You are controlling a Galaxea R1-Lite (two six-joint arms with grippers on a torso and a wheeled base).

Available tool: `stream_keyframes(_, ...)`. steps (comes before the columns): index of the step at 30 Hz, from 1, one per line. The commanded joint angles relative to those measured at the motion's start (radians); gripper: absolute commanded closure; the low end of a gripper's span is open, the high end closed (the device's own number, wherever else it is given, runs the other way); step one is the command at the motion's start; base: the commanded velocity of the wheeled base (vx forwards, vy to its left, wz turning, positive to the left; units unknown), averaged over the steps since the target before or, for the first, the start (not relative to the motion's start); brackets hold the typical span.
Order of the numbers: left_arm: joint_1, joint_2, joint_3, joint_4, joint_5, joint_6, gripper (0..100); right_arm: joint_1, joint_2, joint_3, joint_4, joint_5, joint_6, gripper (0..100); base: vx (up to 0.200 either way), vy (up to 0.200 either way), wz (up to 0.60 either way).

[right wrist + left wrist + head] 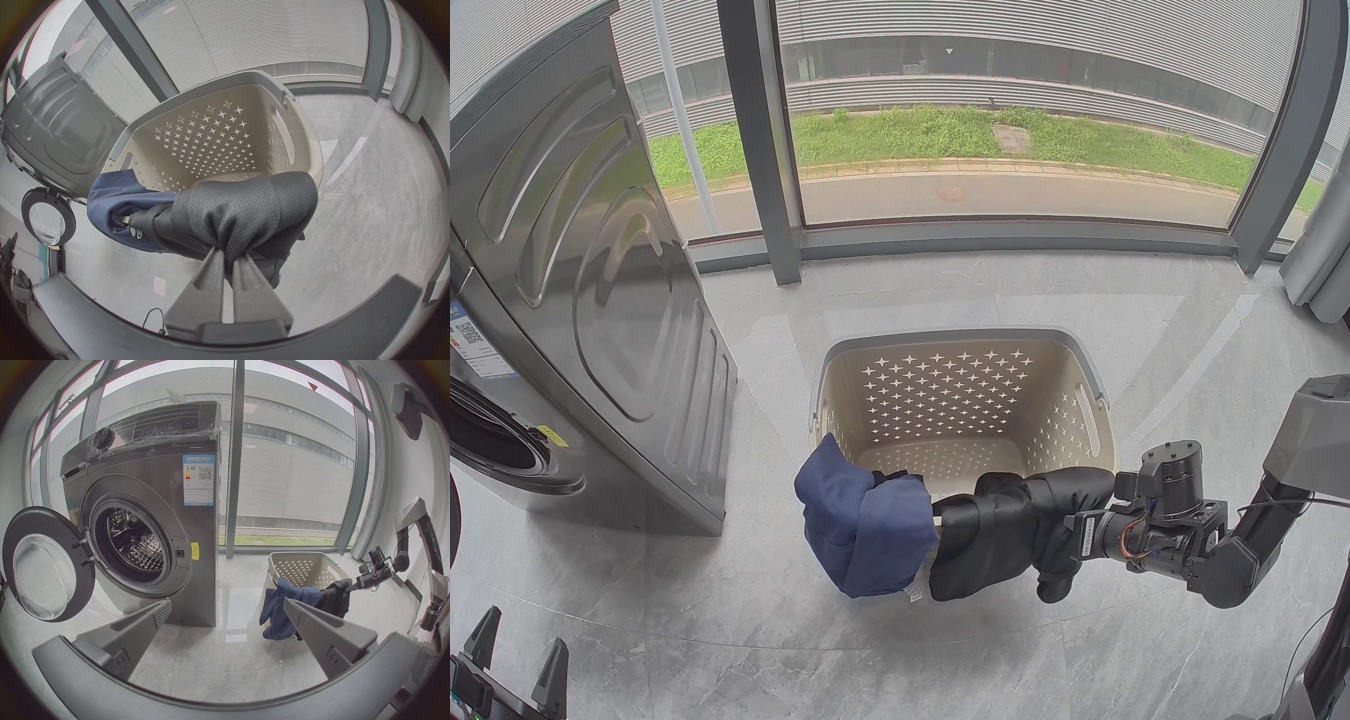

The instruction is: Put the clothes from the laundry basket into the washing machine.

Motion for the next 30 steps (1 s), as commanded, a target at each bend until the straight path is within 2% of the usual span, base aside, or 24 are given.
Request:
stream_keyframes(1, 0.000, -0.018, 0.018, 0.000, 0.001, -0.001, 0, 0.016, -0.036, 0.015, 0.001, -0.001, 0.002, 100, 0.000, 0.000, 0.00)
stream_keyframes(13, 0.000, -0.018, 0.018, 0.000, 0.001, -0.001, 0, 0.066, -0.345, 0.135, 0.022, -0.003, -0.001, 100, 0.000, 0.000, 0.00)
stream_keyframes(18, 0.000, -0.018, 0.018, 0.000, 0.001, -0.001, 0, 0.073, -0.388, 0.141, 0.021, -0.003, 0.002, 100, 0.000, 0.000, 0.00)
stream_keyframes(22, 0.000, -0.018, 0.018, 0.000, 0.001, -0.001, 0, 0.082, -0.417, 0.147, 0.022, -0.004, 0.023, 100, 0.000, 0.000, 0.00)
stream_keyframes(30, 0.000, -0.018, 0.018, 0.000, 0.001, -0.001, 0, 0.086, -0.418, 0.167, 0.018, -0.004, 0.026, 100, 0.000, 0.000, 0.00)
